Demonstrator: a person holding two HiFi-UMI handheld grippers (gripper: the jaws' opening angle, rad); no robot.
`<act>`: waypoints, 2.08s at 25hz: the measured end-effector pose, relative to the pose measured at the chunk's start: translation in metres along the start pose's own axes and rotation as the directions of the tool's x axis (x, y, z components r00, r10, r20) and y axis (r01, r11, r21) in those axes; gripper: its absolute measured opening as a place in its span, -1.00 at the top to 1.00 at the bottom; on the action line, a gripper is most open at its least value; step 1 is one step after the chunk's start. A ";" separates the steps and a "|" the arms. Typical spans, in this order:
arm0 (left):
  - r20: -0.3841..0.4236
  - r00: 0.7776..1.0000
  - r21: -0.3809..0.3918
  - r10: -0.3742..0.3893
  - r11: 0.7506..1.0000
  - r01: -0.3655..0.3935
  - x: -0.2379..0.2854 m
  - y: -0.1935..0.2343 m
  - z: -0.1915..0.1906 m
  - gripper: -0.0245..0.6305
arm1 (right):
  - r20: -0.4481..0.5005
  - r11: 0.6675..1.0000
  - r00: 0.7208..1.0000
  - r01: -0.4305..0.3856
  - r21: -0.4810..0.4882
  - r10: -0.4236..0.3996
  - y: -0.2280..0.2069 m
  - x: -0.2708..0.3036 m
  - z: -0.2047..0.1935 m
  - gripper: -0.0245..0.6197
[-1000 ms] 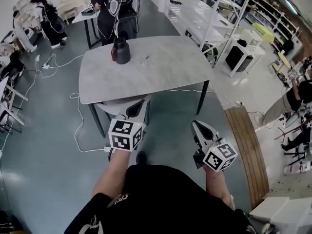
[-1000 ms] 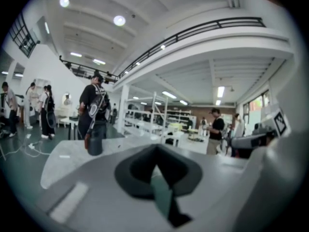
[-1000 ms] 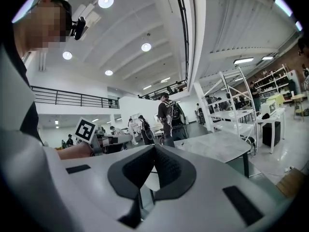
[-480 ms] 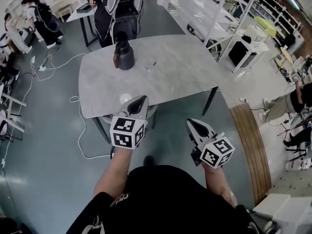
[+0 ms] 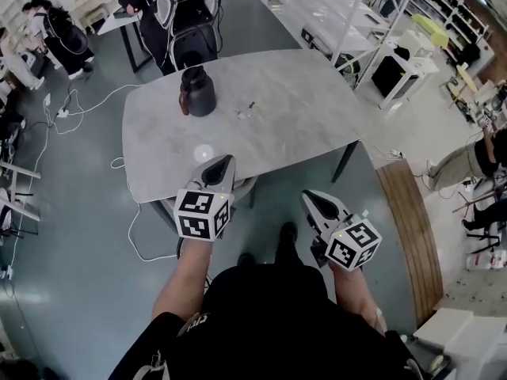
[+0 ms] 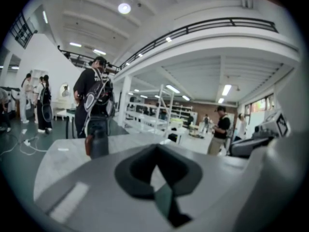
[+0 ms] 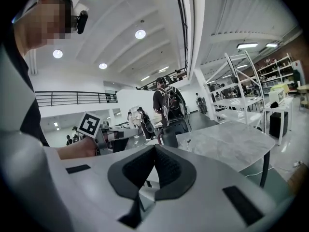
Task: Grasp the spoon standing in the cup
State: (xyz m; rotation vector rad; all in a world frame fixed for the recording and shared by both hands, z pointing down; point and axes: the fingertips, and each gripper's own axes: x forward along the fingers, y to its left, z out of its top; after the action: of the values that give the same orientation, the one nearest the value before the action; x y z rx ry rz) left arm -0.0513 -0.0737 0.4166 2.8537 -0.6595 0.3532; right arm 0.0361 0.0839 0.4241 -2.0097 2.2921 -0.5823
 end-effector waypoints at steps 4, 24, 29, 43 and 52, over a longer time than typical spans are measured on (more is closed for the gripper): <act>-0.015 1.000 0.014 0.017 1.000 -0.016 0.032 -0.003 0.005 0.90 | 0.007 0.999 0.999 -0.034 0.011 0.033 -0.033 0.016 0.012 0.94; -0.020 0.963 -0.045 0.270 0.962 -0.270 0.114 0.003 0.027 0.90 | -0.104 0.953 0.948 -0.303 0.010 0.302 -0.157 0.093 0.056 0.94; -0.034 0.952 -0.113 0.305 0.945 -0.307 0.109 0.027 0.012 0.90 | -0.123 0.933 0.925 -0.359 0.017 0.359 -0.138 0.116 0.056 0.94; -0.071 0.958 -0.146 0.276 0.948 -0.284 0.096 0.094 -0.009 0.90 | -0.206 0.934 0.912 -0.357 0.025 0.354 -0.091 0.181 0.037 0.94; -0.087 0.954 -0.168 0.287 0.940 -0.298 0.141 0.120 -0.011 0.90 | -0.211 0.930 0.907 -0.366 0.031 0.364 -0.129 0.215 0.038 0.94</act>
State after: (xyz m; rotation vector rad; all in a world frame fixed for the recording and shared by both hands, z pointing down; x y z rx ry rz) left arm 0.0151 -0.2338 0.4815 2.5640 -1.0513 0.4006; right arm 0.1345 -0.1447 0.4738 -1.5179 2.7035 -0.7848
